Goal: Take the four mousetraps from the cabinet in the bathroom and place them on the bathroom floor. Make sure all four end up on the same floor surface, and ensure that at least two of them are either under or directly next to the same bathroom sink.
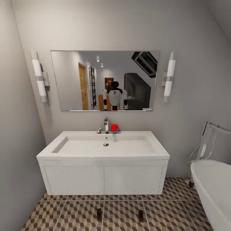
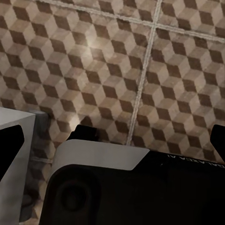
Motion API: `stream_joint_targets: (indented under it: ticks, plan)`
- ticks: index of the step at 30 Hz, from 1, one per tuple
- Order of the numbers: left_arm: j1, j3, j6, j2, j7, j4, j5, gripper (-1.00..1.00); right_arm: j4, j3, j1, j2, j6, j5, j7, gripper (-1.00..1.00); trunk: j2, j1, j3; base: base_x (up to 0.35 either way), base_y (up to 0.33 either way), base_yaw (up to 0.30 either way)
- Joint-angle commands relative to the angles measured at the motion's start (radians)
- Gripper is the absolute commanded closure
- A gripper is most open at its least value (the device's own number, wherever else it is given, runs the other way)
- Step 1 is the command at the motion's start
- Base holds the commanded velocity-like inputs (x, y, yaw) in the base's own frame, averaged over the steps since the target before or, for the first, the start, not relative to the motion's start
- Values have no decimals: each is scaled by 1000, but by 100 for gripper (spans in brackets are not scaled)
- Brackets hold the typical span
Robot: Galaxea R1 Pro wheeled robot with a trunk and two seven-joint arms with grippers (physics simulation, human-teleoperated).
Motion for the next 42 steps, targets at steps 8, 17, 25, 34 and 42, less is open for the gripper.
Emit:
stream_joint_targets:
  ticks: [8,17,25,34,42]
  plan:
    - [-1,-9,-3,-1,4,1,7,-100,3,-6,-1,1,-26,-66,-11,-100,-1,0,-1,0,0,-60]
    - [-1,-9,-3,0,5,-1,7,-100,3,-11,-1,0,-39,-127,-13,-100,-1,0,1,0,0,-267]
    - [-1,-9,-3,0,5,-1,7,-100,3,-11,-1,0,-42,-136,-13,-100,-1,0,2,0,0,-289]
    - [-1,-9,-3,1,5,-1,7,-100,3,-13,-1,0,-43,-136,-13,-100,-1,0,2,0,0,-294]
    - [-1,-9,-3,1,5,0,7,-100,3,-12,-1,0,-43,-136,-12,-100,-1,0,2,0,0,-294]
